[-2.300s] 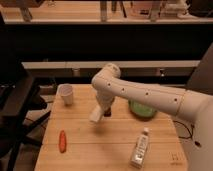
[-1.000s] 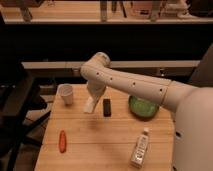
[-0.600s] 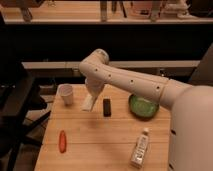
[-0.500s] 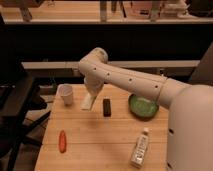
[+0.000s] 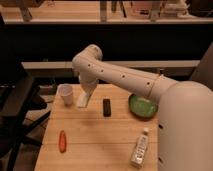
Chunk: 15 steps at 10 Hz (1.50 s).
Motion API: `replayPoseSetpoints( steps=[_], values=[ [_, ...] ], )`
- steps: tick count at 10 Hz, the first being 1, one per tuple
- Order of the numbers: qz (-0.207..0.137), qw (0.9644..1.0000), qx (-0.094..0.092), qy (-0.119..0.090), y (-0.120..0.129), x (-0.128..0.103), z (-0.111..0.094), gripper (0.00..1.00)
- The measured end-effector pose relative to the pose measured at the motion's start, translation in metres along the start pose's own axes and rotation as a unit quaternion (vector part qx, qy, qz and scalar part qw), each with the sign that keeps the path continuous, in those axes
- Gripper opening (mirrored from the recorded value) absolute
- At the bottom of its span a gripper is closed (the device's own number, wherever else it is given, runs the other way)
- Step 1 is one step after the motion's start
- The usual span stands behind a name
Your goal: Place the white sponge in the ceramic cup
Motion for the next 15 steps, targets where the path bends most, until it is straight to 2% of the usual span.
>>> replayPoseSetpoints(
  steps=[4,8,11,15],
  values=[
    [-0.021,0.9998,0.0,-0.001,-0.021,-0.001,0.005,0.01],
    [-0.046,0.9989,0.006,0.002,-0.066,-0.013,0.011,0.01],
    [-0.061,0.9981,0.004,0.003,-0.067,-0.012,0.013,0.01],
    [-0.074,0.9972,0.009,0.003,-0.082,-0.018,0.018,0.01]
  ],
)
